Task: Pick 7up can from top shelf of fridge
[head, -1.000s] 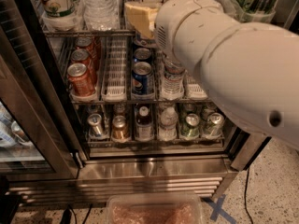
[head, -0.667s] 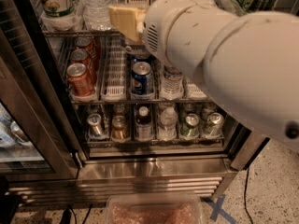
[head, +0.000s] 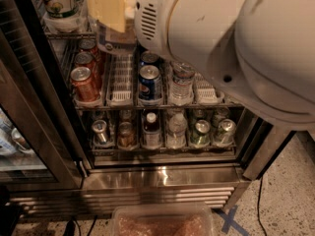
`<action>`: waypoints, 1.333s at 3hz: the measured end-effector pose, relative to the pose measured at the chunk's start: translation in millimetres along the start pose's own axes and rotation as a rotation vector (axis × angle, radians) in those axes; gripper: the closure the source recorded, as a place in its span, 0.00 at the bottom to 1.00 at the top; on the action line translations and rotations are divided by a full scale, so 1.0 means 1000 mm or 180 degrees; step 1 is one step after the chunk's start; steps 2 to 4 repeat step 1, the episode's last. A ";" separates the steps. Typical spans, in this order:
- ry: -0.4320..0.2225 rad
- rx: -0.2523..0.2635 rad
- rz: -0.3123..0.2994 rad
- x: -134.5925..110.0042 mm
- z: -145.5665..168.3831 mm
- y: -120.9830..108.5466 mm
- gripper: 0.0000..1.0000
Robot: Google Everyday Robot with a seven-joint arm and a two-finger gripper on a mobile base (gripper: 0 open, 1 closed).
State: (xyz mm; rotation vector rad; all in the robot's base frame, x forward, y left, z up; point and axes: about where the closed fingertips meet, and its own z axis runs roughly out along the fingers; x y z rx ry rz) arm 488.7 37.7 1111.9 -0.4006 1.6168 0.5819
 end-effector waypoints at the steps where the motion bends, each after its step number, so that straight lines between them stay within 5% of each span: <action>1: 0.0000 0.0000 0.0000 0.000 0.000 0.000 1.00; 4: 0.0000 0.0000 0.0000 0.000 0.000 0.000 1.00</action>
Offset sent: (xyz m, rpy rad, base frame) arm 0.0000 0.0000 0.0000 0.0000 0.0000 0.0000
